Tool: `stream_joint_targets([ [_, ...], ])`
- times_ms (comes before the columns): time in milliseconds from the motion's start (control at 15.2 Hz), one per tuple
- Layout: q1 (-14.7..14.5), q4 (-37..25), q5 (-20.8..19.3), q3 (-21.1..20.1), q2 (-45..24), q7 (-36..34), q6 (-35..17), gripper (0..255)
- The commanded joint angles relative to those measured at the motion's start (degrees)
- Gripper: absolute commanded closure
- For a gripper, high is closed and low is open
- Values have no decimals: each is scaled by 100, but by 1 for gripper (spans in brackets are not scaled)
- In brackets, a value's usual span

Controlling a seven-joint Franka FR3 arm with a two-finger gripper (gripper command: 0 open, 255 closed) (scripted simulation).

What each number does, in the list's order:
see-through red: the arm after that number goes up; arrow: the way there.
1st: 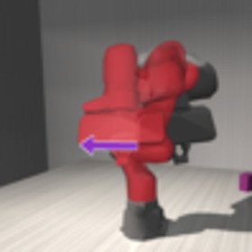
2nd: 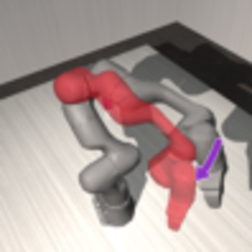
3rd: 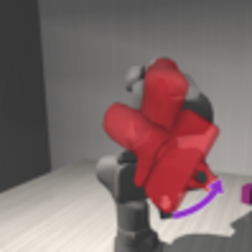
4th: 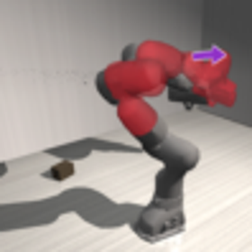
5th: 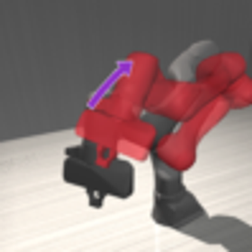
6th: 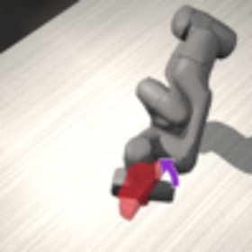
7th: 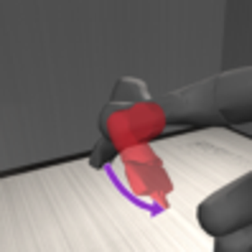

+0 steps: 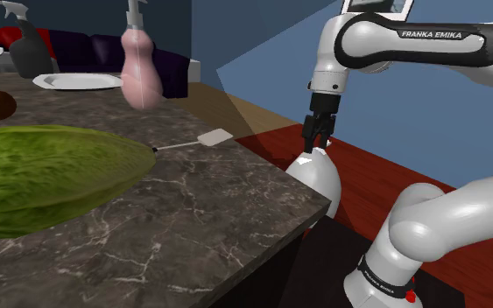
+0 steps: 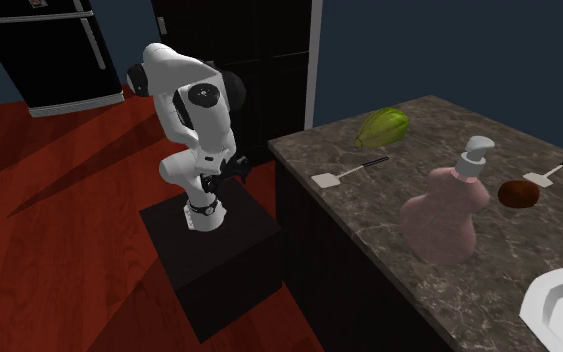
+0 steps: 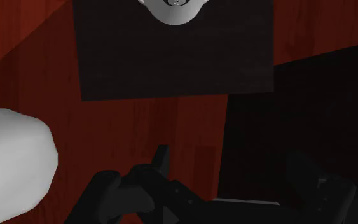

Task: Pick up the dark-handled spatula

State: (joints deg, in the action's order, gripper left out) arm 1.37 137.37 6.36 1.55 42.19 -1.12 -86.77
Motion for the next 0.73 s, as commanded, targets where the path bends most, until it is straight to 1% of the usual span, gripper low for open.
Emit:
stream_joint_targets([
  [0,0,0,0,0,0,0,0,0],
  [330,-448,-799,-9,-73,-1029,809,-362,0],
  [660,-836,-1672,-8,-215,-1940,1573,-548,0],
])
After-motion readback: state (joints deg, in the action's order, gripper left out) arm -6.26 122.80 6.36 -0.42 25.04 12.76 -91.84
